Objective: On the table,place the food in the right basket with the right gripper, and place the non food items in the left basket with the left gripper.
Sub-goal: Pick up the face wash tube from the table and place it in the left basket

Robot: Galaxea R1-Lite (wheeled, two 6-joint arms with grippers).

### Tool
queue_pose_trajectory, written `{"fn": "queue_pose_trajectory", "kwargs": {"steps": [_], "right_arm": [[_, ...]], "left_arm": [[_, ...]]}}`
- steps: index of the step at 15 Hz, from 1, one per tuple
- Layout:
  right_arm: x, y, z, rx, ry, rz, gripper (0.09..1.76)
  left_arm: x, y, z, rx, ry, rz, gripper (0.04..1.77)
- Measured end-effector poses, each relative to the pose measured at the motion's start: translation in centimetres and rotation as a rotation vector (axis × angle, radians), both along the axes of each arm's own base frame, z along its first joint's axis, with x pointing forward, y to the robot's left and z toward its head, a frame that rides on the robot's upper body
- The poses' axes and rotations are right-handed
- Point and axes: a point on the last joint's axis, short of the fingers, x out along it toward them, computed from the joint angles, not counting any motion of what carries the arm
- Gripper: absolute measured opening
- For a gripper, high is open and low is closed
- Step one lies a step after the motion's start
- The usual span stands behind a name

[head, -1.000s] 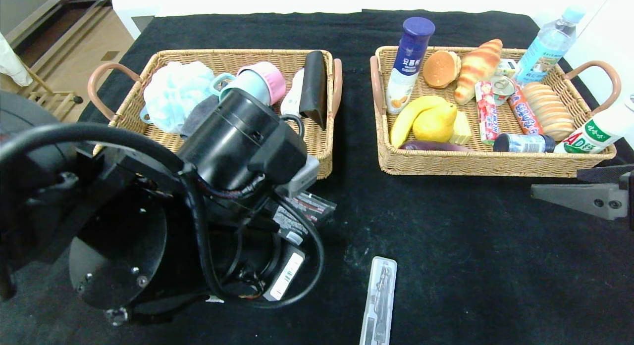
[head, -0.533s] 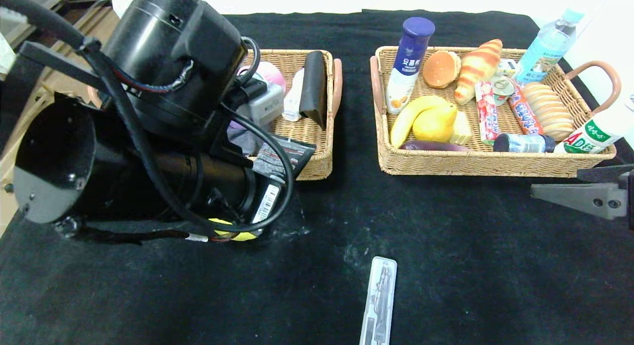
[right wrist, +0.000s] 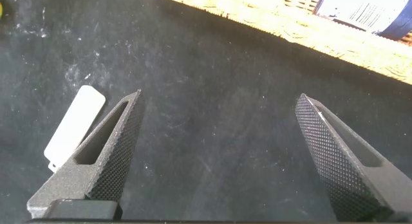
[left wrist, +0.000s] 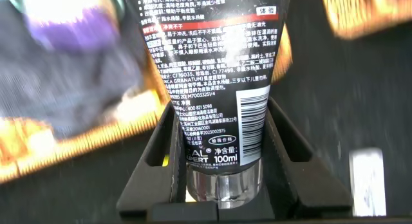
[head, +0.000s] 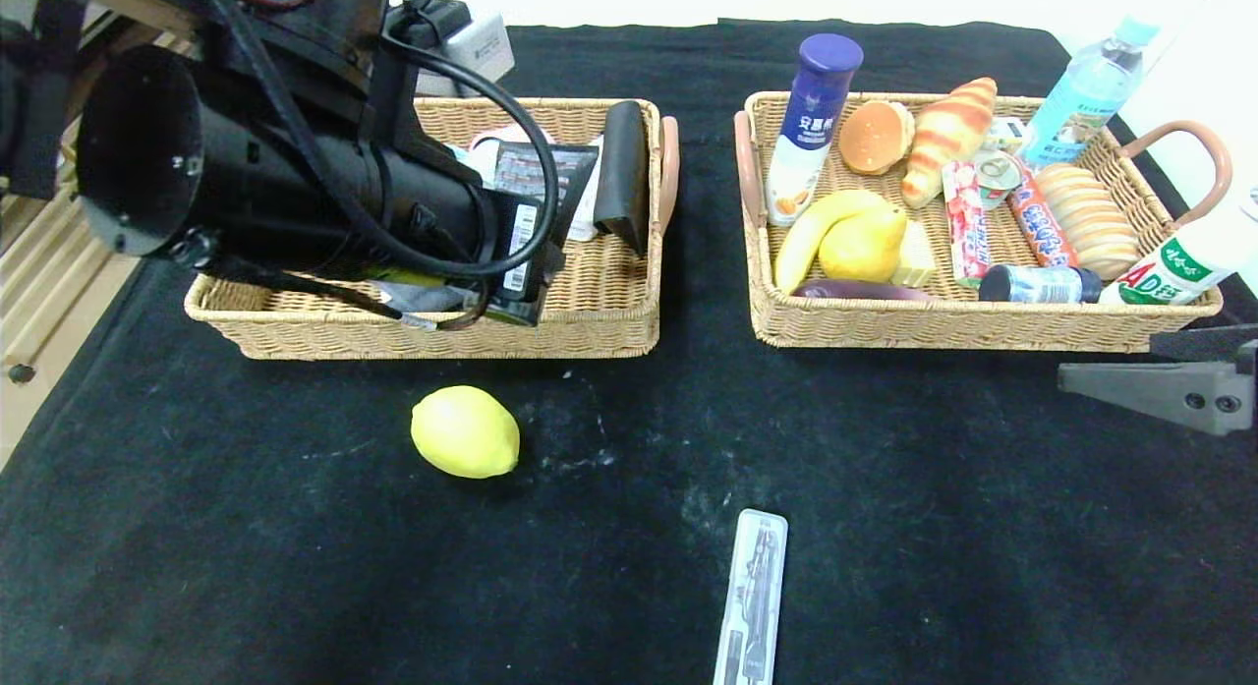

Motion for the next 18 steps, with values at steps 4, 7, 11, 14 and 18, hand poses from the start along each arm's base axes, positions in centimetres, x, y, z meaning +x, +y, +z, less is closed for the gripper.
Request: {"fn": "queue_pose_trajectory", "kwargs": {"steps": [4, 7, 11, 14, 18], "right_arm": [[-0.2, 0.0, 0.1, 0.001, -0.005, 0.000, 1.71], [-0.3, -0.1, 0.2, 0.002, -0.009, 0.000, 1.71], [-0.5, -0.1, 0.4, 0.005, -0.018, 0.001, 1.71], [-0.6, -0.1, 0.4, 0.005, -0.021, 0.001, 1.71], [-0.6, -0.1, 0.5, 0.006, -0.022, 0.001, 1.71]], "left_arm": [[3.2, -0.3, 0.2, -0.061, -0.076, 0.022, 0.73], [5.4, -0.5, -0.2, -0.098, -0.120, 0.017, 0.72], [7.4, -0.3, -0.8, -0.128, -0.148, 0.011, 0.72], [8.0, -0.4, -1.2, -0.126, -0.145, 0.019, 0.72], [8.3, -0.3, -1.3, -0.123, -0.145, 0.024, 0.90]]}}
